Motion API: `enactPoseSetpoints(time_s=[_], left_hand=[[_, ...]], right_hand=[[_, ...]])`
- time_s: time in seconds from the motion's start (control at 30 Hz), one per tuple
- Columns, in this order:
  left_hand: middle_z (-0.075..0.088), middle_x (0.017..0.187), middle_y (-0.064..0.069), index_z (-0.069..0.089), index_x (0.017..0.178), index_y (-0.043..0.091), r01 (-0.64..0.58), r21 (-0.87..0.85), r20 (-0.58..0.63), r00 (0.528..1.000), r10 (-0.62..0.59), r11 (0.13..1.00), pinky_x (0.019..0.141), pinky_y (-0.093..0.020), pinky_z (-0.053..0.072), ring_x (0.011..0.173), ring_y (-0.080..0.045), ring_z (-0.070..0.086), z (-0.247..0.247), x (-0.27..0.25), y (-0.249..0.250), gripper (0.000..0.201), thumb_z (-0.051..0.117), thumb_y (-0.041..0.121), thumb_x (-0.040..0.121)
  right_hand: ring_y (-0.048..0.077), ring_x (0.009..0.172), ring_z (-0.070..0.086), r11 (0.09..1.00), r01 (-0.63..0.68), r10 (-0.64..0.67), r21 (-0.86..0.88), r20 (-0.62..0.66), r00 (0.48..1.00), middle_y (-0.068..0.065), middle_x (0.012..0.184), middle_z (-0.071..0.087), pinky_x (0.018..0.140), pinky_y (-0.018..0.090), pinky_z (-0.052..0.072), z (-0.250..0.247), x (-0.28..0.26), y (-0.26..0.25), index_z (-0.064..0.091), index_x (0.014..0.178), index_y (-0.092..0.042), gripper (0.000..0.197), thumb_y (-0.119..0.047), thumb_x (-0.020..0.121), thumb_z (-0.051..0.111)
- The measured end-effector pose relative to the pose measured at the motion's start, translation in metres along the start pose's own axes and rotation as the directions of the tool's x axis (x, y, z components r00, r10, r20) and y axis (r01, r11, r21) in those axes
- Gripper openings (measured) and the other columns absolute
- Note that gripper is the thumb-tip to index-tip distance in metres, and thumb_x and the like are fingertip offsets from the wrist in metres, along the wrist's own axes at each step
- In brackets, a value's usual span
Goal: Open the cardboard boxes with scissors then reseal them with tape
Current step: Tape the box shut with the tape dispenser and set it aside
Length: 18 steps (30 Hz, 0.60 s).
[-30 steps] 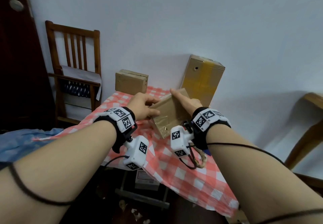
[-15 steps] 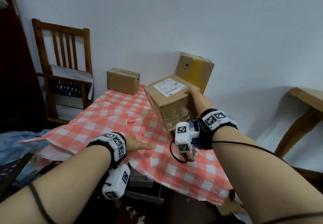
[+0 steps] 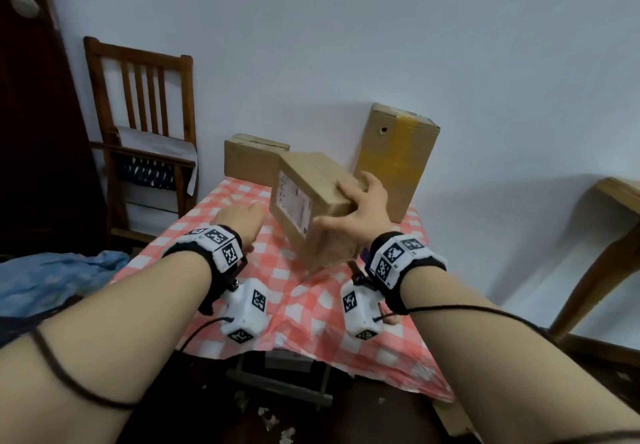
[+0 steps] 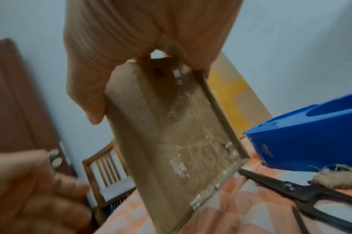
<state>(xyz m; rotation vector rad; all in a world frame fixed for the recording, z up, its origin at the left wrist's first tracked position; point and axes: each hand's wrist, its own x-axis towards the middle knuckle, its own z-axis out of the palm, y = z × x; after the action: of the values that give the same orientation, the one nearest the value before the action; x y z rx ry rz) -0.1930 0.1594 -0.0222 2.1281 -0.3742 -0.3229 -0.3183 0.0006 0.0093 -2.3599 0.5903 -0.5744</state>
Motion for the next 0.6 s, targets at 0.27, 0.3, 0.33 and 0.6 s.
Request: enactPoseSetpoints(time_s=[0.27, 0.3, 0.33, 0.6], left_hand=[[0.052, 0.132, -0.016, 0.023, 0.145, 0.004, 0.013, 0.068, 0.006, 1.000, -0.013, 0.998, 0.085, -0.045, 0.055, 0.108, -0.035, 0.057, 0.001, 0.006, -0.014, 0.105, 0.060, 0.072, 0.074], [0.051, 0.131, -0.016, 0.022, 0.144, 0.004, 0.017, 0.067, 0.021, 1.000, -0.019, 0.998, 0.082, -0.045, 0.056, 0.107, -0.034, 0.058, 0.003, 0.006, -0.015, 0.102, 0.064, 0.066, 0.075], [0.052, 0.130, -0.014, 0.022, 0.144, 0.005, 0.007, 0.052, 0.030, 1.000, -0.008, 0.999, 0.079, -0.045, 0.058, 0.104, -0.033, 0.058, 0.005, 0.009, -0.015, 0.099, 0.067, 0.061, 0.076], [0.063, 0.115, 0.007, 0.051, 0.129, 0.033, -0.154, -0.089, 0.111, 0.980, 0.164, 0.984, 0.088, -0.043, 0.054, 0.103, -0.023, 0.062, 0.018, 0.013, -0.005, 0.075, 0.066, 0.071, 0.066]], right_hand=[[0.026, 0.139, 0.026, 0.998, -0.049, 0.043, 0.025, 0.213, 0.976, 0.005, 0.151, 0.019, 0.110, 0.039, 0.034, 0.030, 0.002, 0.010, 0.026, 0.145, -0.019, 0.099, -0.043, 0.067, 0.082], [0.023, 0.128, 0.041, 0.995, -0.074, 0.062, 0.064, 0.175, 0.983, 0.005, 0.139, 0.037, 0.101, 0.035, 0.042, 0.028, 0.003, 0.011, 0.035, 0.137, -0.017, 0.084, -0.043, 0.070, 0.080], [0.017, 0.116, 0.049, 0.991, -0.100, 0.085, 0.094, 0.151, 0.985, -0.001, 0.125, 0.047, 0.090, 0.028, 0.044, 0.025, 0.004, 0.010, 0.040, 0.129, -0.014, 0.071, -0.042, 0.074, 0.077], [0.011, 0.096, 0.053, 0.932, -0.243, 0.224, 0.268, 0.101, 0.969, -0.002, 0.107, 0.058, 0.082, 0.022, 0.042, 0.024, 0.015, 0.009, 0.050, 0.121, -0.011, 0.051, -0.021, 0.079, 0.076]])
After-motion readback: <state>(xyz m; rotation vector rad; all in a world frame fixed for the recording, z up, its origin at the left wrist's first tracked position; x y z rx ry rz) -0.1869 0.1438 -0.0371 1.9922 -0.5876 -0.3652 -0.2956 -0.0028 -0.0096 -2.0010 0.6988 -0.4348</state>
